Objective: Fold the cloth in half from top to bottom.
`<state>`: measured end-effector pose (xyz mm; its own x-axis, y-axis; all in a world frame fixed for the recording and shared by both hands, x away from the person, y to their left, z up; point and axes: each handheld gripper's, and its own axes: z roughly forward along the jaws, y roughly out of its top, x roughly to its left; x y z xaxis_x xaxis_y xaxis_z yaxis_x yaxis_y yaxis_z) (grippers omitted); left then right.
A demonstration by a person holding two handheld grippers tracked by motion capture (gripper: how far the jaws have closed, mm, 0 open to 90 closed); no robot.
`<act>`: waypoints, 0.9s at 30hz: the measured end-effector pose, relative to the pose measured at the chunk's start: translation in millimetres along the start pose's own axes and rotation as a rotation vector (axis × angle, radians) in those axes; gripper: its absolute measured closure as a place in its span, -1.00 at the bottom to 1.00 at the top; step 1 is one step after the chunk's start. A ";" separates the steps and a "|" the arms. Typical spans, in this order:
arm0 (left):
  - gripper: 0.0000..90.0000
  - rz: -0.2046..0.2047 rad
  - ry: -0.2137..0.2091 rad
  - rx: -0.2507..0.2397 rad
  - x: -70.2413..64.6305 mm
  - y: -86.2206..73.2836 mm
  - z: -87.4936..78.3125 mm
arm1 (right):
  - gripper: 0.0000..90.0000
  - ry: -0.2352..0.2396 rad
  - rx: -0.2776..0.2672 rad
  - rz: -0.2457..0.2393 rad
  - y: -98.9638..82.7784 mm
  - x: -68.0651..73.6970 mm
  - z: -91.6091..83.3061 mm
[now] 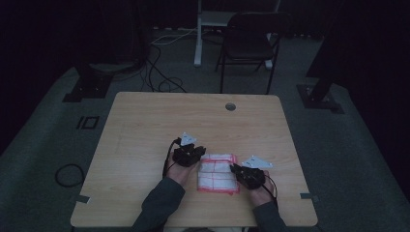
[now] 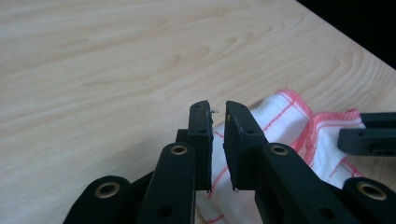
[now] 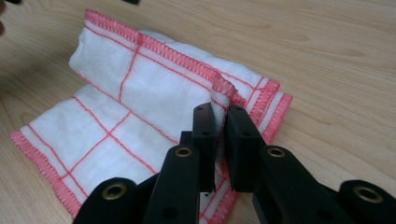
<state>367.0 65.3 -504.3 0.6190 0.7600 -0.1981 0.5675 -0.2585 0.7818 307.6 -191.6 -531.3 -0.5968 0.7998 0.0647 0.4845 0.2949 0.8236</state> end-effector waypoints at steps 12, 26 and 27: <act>0.80 0.019 -0.033 0.018 -14.0 -23.0 -5.5 | 0.43 -0.011 -0.012 0.023 -2.2 -5.3 -8.0; 0.79 0.030 -0.047 0.028 -20.8 -43.0 -13.5 | 0.33 -0.035 -0.038 0.057 -4.9 -18.4 -21.9; 0.79 0.031 -0.048 0.028 -20.7 -44.8 -13.7 | 0.33 -0.039 -0.042 0.063 -4.7 -19.4 -22.6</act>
<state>321.4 69.3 -527.1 0.6616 0.7219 -0.2027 0.5620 -0.2984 0.7715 302.5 -220.3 -523.7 -0.5400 0.8362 0.0959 0.4926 0.2215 0.8416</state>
